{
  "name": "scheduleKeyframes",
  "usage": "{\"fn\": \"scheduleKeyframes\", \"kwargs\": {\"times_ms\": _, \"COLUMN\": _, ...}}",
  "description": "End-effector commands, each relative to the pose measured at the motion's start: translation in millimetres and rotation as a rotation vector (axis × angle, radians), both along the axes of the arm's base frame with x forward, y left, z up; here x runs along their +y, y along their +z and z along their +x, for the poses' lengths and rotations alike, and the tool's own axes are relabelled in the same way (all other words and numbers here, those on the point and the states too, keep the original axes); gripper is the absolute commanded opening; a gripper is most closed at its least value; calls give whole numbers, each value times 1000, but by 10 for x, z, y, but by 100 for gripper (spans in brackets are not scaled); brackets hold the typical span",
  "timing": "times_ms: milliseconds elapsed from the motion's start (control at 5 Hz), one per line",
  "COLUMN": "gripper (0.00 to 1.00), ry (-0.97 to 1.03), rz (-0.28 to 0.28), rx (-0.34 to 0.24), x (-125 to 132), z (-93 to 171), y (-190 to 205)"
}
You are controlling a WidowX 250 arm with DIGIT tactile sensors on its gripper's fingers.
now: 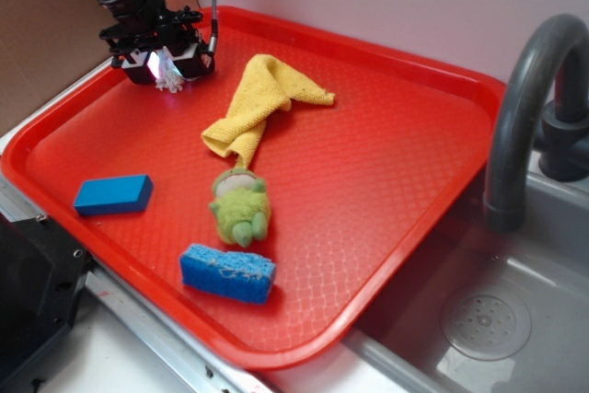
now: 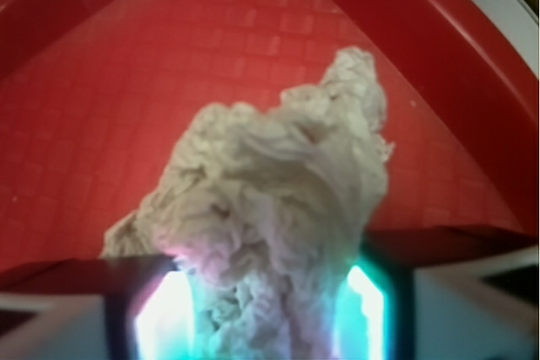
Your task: Grab the white paper.
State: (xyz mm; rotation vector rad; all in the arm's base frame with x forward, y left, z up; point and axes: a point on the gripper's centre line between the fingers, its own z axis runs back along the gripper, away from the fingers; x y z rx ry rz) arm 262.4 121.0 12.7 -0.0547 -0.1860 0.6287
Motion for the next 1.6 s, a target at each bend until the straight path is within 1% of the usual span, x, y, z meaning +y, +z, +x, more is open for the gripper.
{"fn": "scheduleKeyframes", "kwargs": {"times_ms": 0, "gripper": 0, "ry": -37, "rz": 22, "rx": 49, "x": -71, "z": -137, "y": -35}}
{"fn": "scheduleKeyframes", "kwargs": {"times_ms": 200, "gripper": 0, "ry": -88, "rz": 58, "rx": 52, "x": -161, "z": -148, "y": 235}}
{"fn": "scheduleKeyframes", "kwargs": {"times_ms": 400, "gripper": 0, "ry": -181, "rz": 30, "rx": 74, "x": -313, "z": -207, "y": 614}}
{"fn": "scheduleKeyframes", "kwargs": {"times_ms": 600, "gripper": 0, "ry": -329, "rz": -48, "rx": 93, "x": -522, "z": -372, "y": 986}}
{"fn": "scheduleKeyframes", "kwargs": {"times_ms": 800, "gripper": 0, "ry": -356, "rz": -86, "rx": 88, "x": -783, "z": -632, "y": 1425}}
{"fn": "scheduleKeyframes", "kwargs": {"times_ms": 1000, "gripper": 0, "ry": -389, "rz": -91, "rx": 64, "x": -985, "z": -910, "y": 1837}}
{"fn": "scheduleKeyframes", "kwargs": {"times_ms": 1200, "gripper": 0, "ry": -389, "rz": -94, "rx": 7, "x": -1072, "z": -1088, "y": 1899}}
{"fn": "scheduleKeyframes", "kwargs": {"times_ms": 1400, "gripper": 0, "ry": -347, "rz": -115, "rx": 55, "x": -974, "z": -1085, "y": 1843}}
